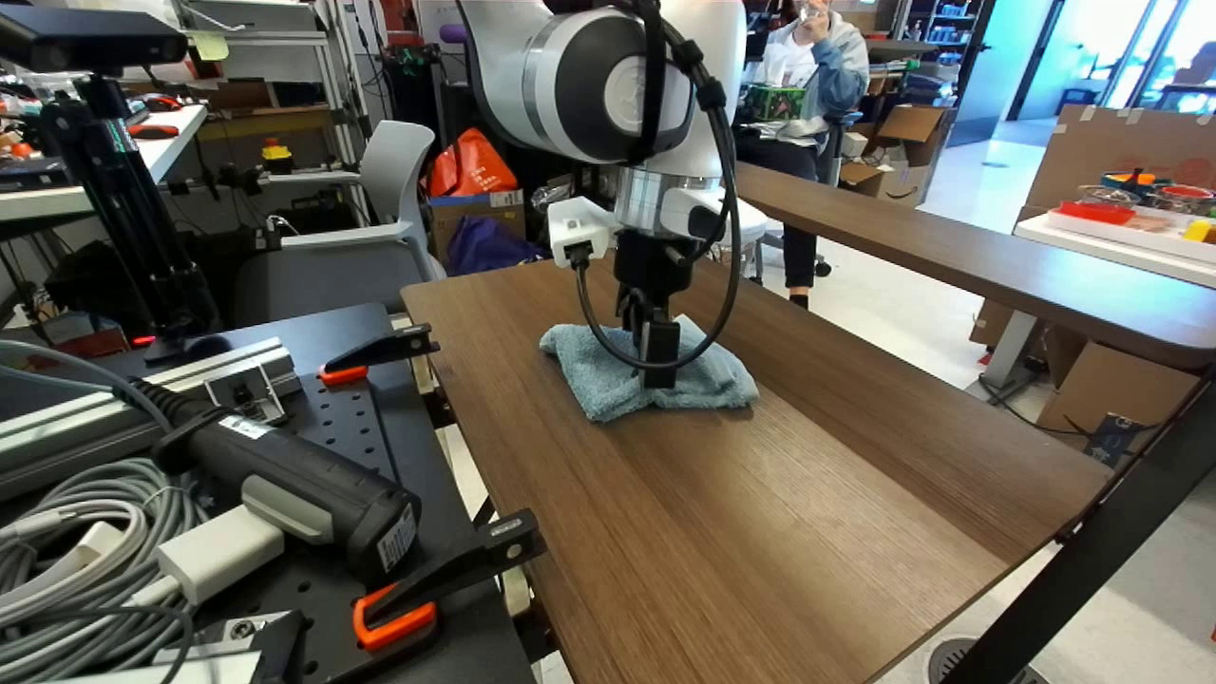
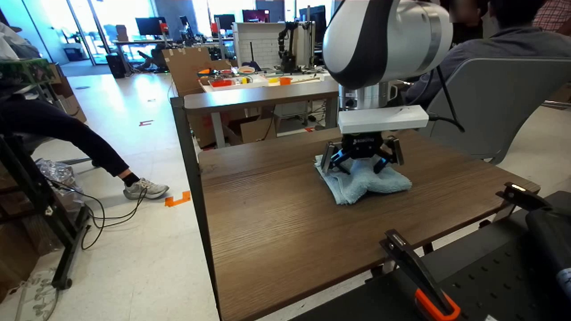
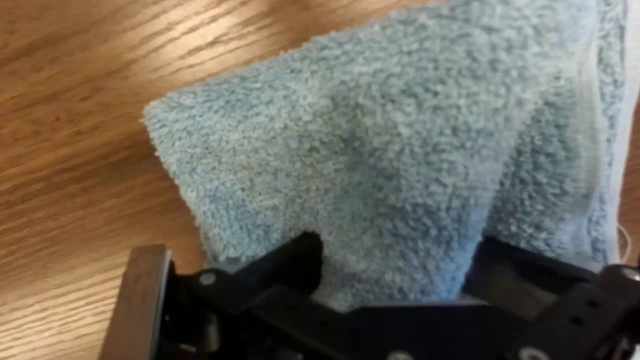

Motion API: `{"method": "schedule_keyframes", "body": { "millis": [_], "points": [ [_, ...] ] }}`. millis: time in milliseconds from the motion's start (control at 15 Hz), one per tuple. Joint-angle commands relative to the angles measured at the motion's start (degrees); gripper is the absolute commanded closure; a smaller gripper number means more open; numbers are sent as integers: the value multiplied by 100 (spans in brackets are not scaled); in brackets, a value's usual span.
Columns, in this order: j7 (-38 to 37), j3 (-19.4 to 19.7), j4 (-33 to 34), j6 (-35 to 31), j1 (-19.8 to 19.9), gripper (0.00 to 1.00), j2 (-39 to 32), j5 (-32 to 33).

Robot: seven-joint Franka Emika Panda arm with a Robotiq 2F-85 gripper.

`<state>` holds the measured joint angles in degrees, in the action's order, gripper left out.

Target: Use the towel to wipe the table

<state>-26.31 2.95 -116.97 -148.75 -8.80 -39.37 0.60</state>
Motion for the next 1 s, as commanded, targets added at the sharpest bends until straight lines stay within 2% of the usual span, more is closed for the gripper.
{"method": "schedule_keyframes", "body": {
  "millis": [0, 133, 267, 333, 467, 533, 600, 667, 867, 933],
  "points": [
    [20, -167, 179, -338, -276, 53, -244, -194],
    [80, -346, 163, -488, -367, 69, -176, -296],
    [131, -517, 174, -638, -464, 79, -135, -418],
    [163, -598, 190, -692, -503, 89, -129, -488],
    [219, -728, 231, -756, -578, 92, -145, -583],
    [248, -790, 234, -772, -608, 97, -147, -631],
    [299, -858, 244, -789, -626, 95, -161, -673],
    [339, -921, 244, -805, -646, 98, -166, -703],
    [403, -973, 281, -774, -729, 90, -220, -707],
    [370, -934, 340, -707, -750, 69, -248, -696]
  ]
}}
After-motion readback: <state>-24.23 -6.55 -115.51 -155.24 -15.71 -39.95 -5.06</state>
